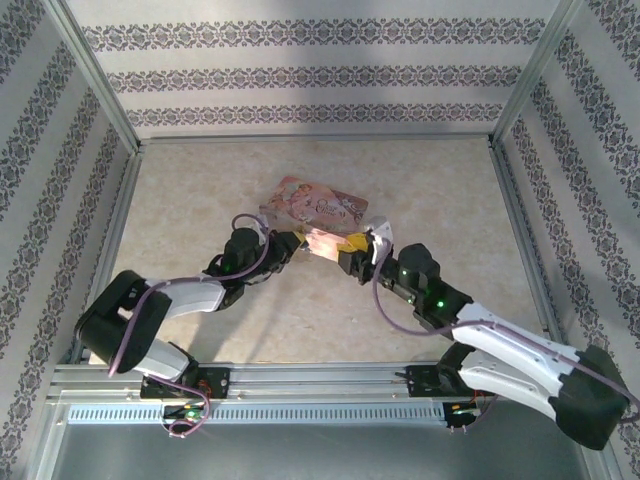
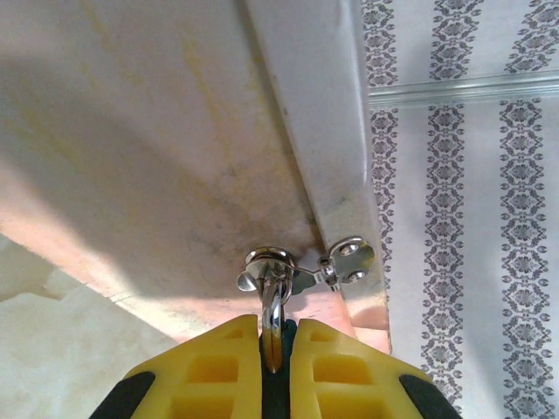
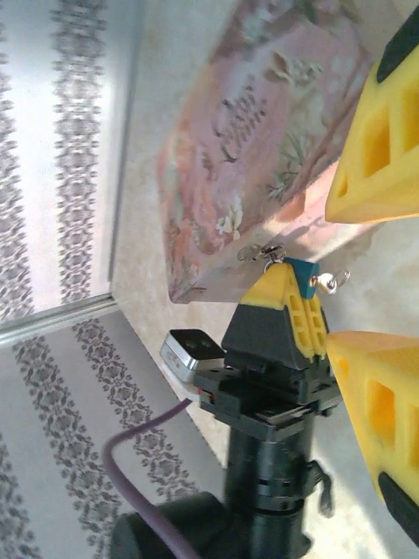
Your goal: Unlock a padlock with a key
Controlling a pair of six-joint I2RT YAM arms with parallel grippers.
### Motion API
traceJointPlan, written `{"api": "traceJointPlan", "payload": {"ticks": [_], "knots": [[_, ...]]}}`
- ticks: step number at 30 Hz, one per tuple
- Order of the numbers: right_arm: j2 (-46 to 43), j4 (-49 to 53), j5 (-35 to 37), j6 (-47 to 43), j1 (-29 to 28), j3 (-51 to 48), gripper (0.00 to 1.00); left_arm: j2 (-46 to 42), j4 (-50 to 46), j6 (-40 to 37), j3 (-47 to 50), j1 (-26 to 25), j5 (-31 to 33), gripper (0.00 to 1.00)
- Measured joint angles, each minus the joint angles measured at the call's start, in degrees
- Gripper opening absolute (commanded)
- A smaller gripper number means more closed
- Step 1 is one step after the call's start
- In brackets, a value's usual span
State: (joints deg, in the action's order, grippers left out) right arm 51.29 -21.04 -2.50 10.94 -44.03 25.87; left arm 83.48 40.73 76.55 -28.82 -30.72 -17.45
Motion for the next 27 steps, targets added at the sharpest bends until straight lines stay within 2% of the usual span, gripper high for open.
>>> {"api": "traceJointPlan", "payload": {"ticks": [5, 10, 13, 19, 23, 27], "knots": [[-2.36, 2.27, 1.75, -17.64, -3.5, -1.22, 0.51, -2.78, -5.01, 0.48, -0.98, -0.09, 0.44, 0.0], [1.14, 4.04, 3.82, -34.32, -7.23, -1.27, 0.52, -2.78, -7.39, 1.84, -1.68, -0.46, 0.35, 0.0], [4.55, 5.05, 5.09, -41.27, -8.0, -0.87, 0.52, -2.75, -7.45, 2.91, -1.77, -0.85, 0.24, 0.0], [12.2, 5.88, 7.72, -51.41, -8.74, 2.62, 0.51, -2.32, -8.02, 4.7, -2.95, -1.46, -0.09, 0.0], [15.72, 5.75, 8.57, -55.21, -8.74, 4.85, 0.5, -2.32, -8.66, 5.16, -3.78, -1.9, -0.28, 0.0], [19.26, 5.03, 9.14, -57.88, -8.74, 6.78, 0.45, -2.32, -9.31, 5.7, -4.2, -1.97, -0.5, 0.0]]}}
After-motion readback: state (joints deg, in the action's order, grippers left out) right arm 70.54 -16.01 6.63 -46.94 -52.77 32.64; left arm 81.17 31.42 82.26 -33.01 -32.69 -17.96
